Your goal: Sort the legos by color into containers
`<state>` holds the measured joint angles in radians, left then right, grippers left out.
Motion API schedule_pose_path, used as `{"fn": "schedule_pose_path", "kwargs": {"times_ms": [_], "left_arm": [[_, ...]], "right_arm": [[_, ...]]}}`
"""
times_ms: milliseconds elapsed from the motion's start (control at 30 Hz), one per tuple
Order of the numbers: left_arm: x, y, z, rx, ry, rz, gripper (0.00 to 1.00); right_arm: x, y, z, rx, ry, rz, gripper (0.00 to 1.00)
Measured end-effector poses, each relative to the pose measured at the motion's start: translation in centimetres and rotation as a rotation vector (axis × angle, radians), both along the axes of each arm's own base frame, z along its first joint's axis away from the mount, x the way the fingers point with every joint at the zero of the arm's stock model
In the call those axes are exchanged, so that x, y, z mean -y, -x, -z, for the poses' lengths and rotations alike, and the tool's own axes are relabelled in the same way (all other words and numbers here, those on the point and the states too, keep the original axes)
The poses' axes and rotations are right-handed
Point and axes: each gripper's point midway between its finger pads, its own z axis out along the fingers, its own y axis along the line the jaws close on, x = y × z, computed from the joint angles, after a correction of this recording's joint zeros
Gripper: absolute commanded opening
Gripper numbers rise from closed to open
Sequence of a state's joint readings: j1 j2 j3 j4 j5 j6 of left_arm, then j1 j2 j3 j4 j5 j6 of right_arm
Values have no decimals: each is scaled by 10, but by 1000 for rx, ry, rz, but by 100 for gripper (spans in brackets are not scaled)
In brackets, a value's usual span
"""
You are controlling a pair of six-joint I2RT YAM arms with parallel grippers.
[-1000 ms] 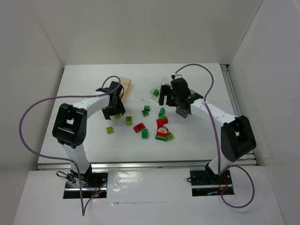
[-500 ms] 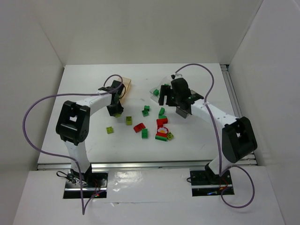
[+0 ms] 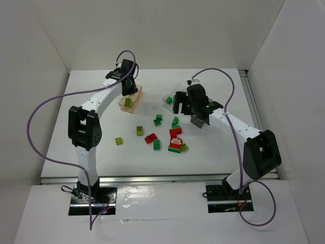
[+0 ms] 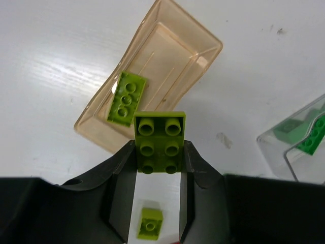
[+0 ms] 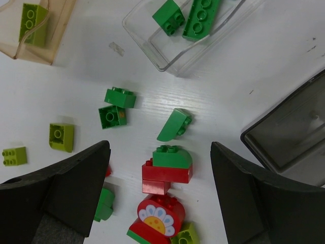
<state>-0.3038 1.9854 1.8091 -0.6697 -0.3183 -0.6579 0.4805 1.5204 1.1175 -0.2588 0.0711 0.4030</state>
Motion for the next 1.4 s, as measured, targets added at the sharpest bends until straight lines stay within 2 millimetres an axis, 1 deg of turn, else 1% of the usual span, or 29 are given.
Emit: {"fn": "schedule_pose_path", "kwargs": {"times_ms": [33, 67, 100, 133, 200, 300, 367, 467, 500, 567, 600, 633, 700, 767, 800, 833, 900, 933, 1000, 1033, 1167, 1200, 1267, 1300, 1333, 1367, 1400], "left_arm": [[1, -7, 3, -2, -2, 2, 56], [2, -13, 9, -13, -6, 6, 84], [1, -18, 16, -28, -15, 15, 91], [-1, -21, 24, -44, -22, 17, 94], [-6, -22, 36, -76, -27, 14, 95], [-14, -12, 41, -110, -40, 14, 88], [-19, 5, 37, -120, -45, 11, 85], [-28, 48, 26, -133, -34, -12, 84], [-31, 64, 22, -128, -19, -27, 87], [-36, 103, 21, -140, 14, -59, 89], [-38, 120, 23, -144, 33, -76, 89], [-40, 140, 29, -164, 46, -96, 89], [-42, 165, 47, -206, 59, -126, 89], [-42, 187, 71, -275, 60, -145, 89], [-42, 196, 83, -312, 55, -153, 87], [-42, 202, 92, -340, 52, -160, 87], [-43, 211, 106, -380, 51, -177, 85], [-43, 214, 112, -390, 53, -188, 82], [-43, 218, 119, -399, 53, -194, 78], [-43, 220, 121, -401, 53, -196, 72], [-44, 220, 127, -396, 54, -209, 63], [-44, 218, 127, -386, 55, -207, 55], [-44, 214, 127, -373, 53, -207, 44], [-43, 213, 128, -373, 50, -202, 35], [-43, 212, 128, -374, 46, -197, 30], [-43, 209, 127, -371, 41, -186, 27], [-42, 205, 127, -367, 39, -181, 27]], "right_arm": [[1, 1, 1, -4, 3, 1, 87], [1, 1, 2, -9, 6, 2, 87], [2, 3, 3, -14, 8, 1, 87], [2, 3, 4, -18, 11, 2, 87], [3, 5, 5, -21, 14, 4, 87], [5, 7, 6, -24, 20, 9, 87], [7, 8, 7, -27, 24, 12, 87], [7, 8, 7, -28, 22, 15, 87], [7, 9, 8, -30, 23, 14, 87], [7, 12, 11, -38, 23, 11, 87], [7, 13, 11, -40, 22, 9, 87], [6, 13, 11, -41, 21, 6, 87], [4, 14, 11, -41, 20, 2, 87], [2, 16, 12, -44, 16, -8, 87], [1, 16, 11, -44, 15, -12, 87], [0, 16, 11, -45, 13, -14, 87], [-1, 17, 11, -45, 12, -17, 87], [-1, 17, 11, -45, 12, -18, 87], [-1, 17, 11, -46, 11, -18, 87], [-1, 17, 11, -45, 12, -18, 87], [-1, 17, 11, -46, 11, -18, 87], [-1, 17, 11, -46, 12, -18, 87], [-2, 18, 11, -48, 7, -25, 87], [-3, 18, 11, -50, 4, -29, 87], [-4, 19, 11, -50, 3, -31, 87], [-4, 19, 11, -51, 2, -33, 87], [-5, 19, 11, -50, 2, -35, 87]]}}
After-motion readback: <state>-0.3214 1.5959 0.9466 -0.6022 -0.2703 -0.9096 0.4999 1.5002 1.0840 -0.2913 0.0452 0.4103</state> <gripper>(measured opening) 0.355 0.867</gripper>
